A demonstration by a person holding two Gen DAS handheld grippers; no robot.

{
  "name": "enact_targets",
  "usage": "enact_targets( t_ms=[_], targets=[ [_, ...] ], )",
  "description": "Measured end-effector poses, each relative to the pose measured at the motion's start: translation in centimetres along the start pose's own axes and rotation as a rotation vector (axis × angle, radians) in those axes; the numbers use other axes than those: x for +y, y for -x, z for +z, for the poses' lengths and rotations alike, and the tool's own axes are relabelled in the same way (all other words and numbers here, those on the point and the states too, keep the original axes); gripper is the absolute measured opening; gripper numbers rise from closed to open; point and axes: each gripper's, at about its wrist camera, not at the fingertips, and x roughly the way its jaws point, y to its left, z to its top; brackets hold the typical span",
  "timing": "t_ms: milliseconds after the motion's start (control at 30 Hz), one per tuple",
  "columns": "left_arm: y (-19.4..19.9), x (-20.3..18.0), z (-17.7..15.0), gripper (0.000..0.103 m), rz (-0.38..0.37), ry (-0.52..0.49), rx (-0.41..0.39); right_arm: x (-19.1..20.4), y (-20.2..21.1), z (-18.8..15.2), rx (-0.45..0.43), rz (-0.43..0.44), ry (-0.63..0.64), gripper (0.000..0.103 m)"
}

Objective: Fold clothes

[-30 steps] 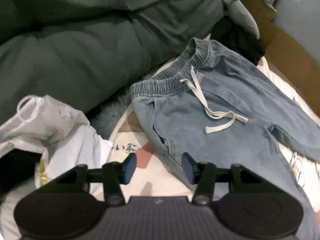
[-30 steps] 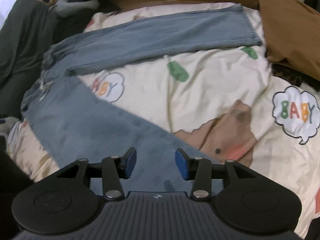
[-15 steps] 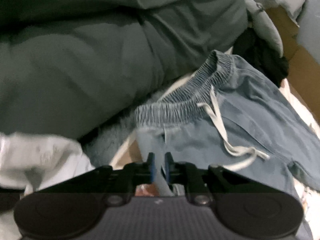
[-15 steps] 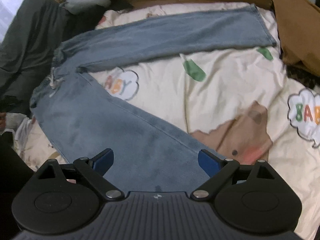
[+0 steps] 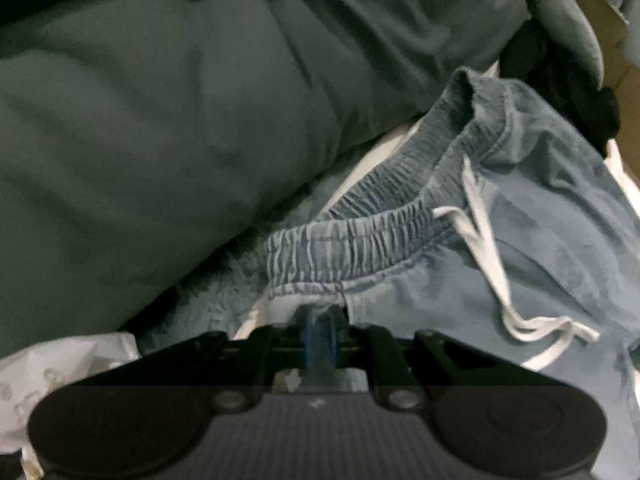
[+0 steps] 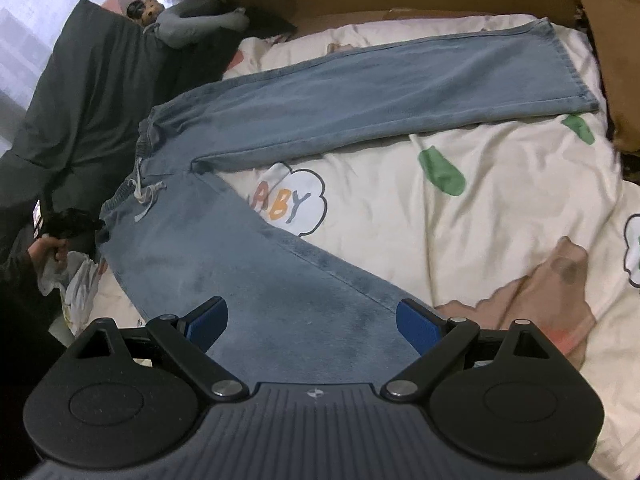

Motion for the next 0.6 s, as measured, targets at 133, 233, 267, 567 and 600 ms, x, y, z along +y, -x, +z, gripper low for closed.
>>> enact_targets(
  t_ms=[133,233,267,567,600],
  targets=[
    [-1.8,0.8,0.0,0.005,-0.01,-0.016,0.032,0.3,-1.4,0.5,0.028,-0.013,-0.018,0.095],
    [-3.1,1.6,-0.1,0.003,-0.037,-0.035,0.05,0.6,-2.1,0.8,0.038,-0.026,-0.011,0.095],
    [-3.4,2.0,-0.2,0.003,-0.054,-0.019,0.054,0.7,-2.4,1.0,0.041,-0.033,-0.008,0.095],
    [-1.9,0.4,-0.4,0.004,-0.003,-0.049,0.056,1.5,-2.8,2.2,0.02,-0.064,0.011,0.095],
    [-1.2,-0.1,-0.5,0.005,-0.003,-0.086,0.041,1.6,-2.7,2.3,0.011,-0.064,0.018,0.095]
  ],
)
